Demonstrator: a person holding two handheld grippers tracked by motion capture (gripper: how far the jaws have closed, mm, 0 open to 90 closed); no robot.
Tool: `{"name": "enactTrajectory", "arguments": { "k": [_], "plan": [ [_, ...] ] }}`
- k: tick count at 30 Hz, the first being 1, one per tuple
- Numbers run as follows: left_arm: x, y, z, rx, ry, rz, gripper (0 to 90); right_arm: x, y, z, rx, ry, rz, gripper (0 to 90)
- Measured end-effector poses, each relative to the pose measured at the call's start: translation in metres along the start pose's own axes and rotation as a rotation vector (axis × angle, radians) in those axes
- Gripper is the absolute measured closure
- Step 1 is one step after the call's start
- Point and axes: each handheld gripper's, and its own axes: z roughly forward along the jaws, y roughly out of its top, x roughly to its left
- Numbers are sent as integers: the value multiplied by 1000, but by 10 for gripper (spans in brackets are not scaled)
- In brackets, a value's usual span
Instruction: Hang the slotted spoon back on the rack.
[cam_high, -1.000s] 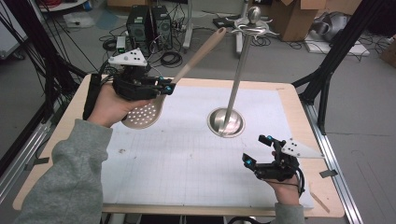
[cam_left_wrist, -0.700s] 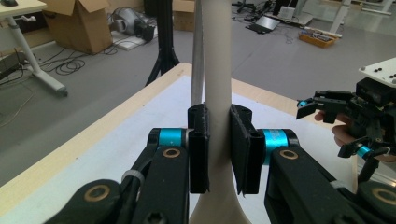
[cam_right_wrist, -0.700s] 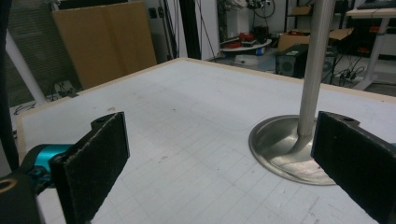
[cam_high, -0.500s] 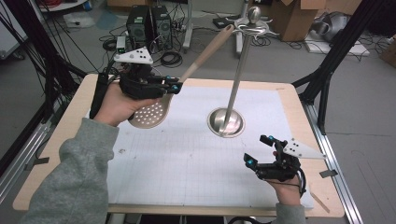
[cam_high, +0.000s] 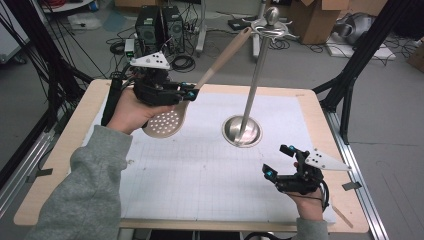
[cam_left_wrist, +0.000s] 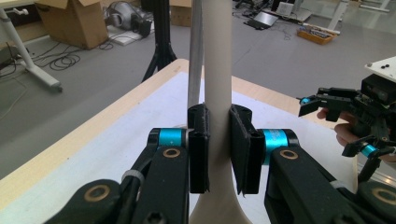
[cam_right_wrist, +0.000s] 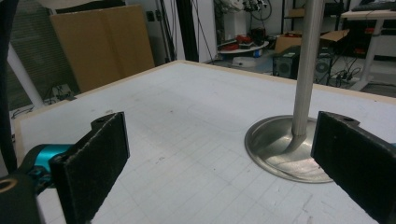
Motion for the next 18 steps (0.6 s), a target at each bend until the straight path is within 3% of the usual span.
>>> {"name": "enactTrajectory", "arguments": {
  "k": [18],
  "plan": [
    [1,-6,25,29,-22,-22,779,-1,0,-1,-1,-4,4,31]
  ]
}}
